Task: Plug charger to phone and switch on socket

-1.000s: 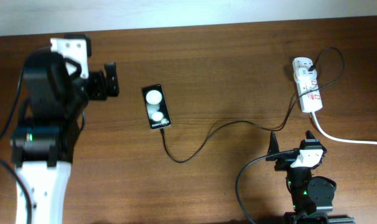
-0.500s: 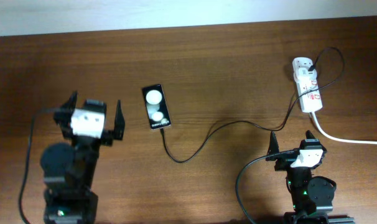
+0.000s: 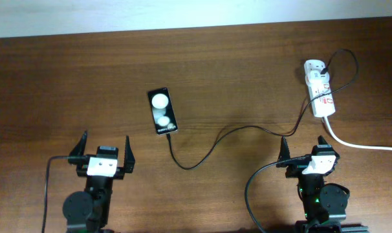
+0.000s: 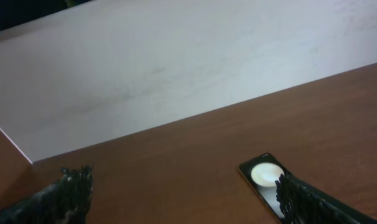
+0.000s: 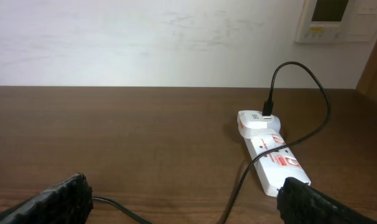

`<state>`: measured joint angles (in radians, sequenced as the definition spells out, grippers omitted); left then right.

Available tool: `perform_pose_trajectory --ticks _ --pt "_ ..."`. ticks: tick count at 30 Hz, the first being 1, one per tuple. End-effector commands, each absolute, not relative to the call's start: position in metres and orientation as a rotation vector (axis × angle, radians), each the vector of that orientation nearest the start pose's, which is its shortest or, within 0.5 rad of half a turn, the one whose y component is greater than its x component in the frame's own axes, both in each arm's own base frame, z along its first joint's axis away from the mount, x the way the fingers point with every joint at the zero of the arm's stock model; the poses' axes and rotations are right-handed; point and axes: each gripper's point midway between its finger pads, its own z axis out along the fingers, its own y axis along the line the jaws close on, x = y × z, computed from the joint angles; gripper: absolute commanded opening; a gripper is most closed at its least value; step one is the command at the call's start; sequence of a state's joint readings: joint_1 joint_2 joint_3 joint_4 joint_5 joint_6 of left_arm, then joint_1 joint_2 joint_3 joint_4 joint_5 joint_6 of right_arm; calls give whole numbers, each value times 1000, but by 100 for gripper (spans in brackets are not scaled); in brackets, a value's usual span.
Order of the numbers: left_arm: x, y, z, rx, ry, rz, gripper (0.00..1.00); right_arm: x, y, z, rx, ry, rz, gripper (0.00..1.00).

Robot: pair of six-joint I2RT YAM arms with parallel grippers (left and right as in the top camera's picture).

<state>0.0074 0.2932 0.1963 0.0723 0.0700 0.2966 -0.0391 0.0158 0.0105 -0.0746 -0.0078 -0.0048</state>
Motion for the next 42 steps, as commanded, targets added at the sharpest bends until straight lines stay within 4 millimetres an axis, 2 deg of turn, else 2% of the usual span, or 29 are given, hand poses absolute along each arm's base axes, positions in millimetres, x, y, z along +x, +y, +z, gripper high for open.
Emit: perform_pose_trajectory --ticks 1,15,21,42 --pt "258 -6 207 277 1562 213 99 246 -7 155 13 1651 -28 99" --pt "247 -2 181 254 1531 235 99 246 -7 155 13 1651 -28 99" --pt "246 -2 156 269 1633 223 99 246 -7 155 13 1651 -28 99" --pt "246 -2 156 264 1632 217 99 246 -7 155 13 1651 -28 99"
